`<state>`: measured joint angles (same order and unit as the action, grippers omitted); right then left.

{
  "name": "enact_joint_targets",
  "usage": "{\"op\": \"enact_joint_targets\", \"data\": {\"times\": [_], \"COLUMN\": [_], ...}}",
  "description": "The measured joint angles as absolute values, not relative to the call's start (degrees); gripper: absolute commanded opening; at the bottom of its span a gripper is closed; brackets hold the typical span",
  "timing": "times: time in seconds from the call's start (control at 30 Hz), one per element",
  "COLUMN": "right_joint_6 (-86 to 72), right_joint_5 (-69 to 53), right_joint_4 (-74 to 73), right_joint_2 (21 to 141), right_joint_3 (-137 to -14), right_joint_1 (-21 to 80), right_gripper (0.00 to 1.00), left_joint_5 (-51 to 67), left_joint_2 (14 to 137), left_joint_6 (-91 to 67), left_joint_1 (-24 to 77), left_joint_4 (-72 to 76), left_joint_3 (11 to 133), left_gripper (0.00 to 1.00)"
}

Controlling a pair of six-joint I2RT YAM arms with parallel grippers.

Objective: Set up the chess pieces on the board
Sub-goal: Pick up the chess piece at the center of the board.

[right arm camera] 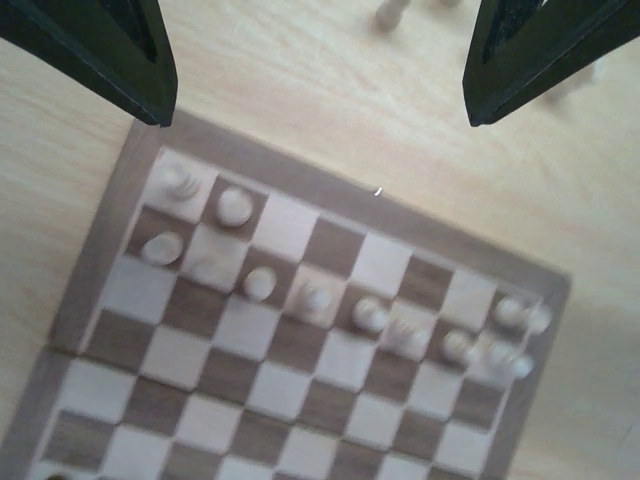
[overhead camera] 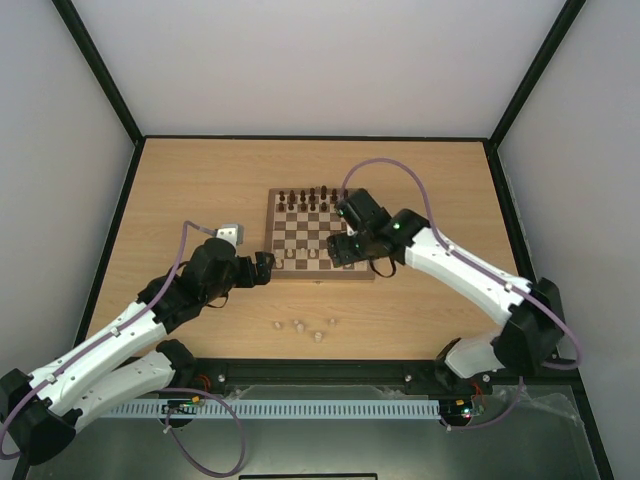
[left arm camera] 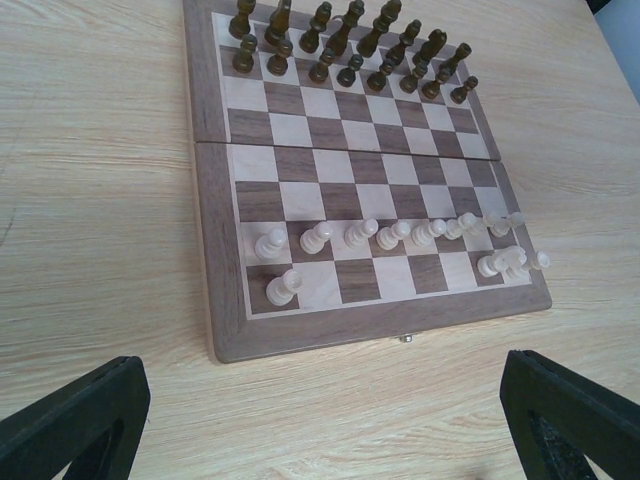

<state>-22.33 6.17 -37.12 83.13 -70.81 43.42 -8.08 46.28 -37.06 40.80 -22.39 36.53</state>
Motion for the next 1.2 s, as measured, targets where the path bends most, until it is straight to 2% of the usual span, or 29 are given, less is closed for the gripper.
{"op": "enact_joint_targets", "data": {"times": [0.07, 0.2, 0.27, 0.53, 0.77, 1.2], "right_joint_6": [-22.9, -25.0, -26.3, -31.4, -33.0, -33.7], "right_joint_5": [4.9, 3.1, 2.8, 2.7, 3.3, 3.6], "right_joint_4": [-36.4, -35.6, -35.3, -34.2, -32.1, -31.1], "right_joint_2": [79.9, 75.9, 75.4, 76.3, 82.8, 88.6], "right_joint_3": [-68.4, -62.7, -59.8, -53.4, -53.4, -53.3], "right_joint_1": [45.4, 50.5, 53.4, 61.3, 63.6, 65.2], "right_gripper": [0.77, 0.64, 0.57, 0.41, 0.37, 0.22], "left_joint_5": [-8.2, -8.4, -8.4, -8.1, -7.5, -7.5], "left_joint_2": [46.3, 46.3, 46.4, 46.5, 46.5, 46.5], "left_joint_6": [-37.2, -37.9, -38.1, -39.2, -39.4, -39.4], "left_joint_1": [40.8, 40.8, 40.8, 40.8, 40.8, 40.8], "left_joint_4": [-22.7, -23.9, -24.3, -24.8, -24.7, -24.4], "left_joint_3": [36.6, 36.6, 36.6, 36.6, 36.6, 36.2], "left_gripper": [0.99, 0.99, 0.99, 0.99, 0.99, 0.99]}}
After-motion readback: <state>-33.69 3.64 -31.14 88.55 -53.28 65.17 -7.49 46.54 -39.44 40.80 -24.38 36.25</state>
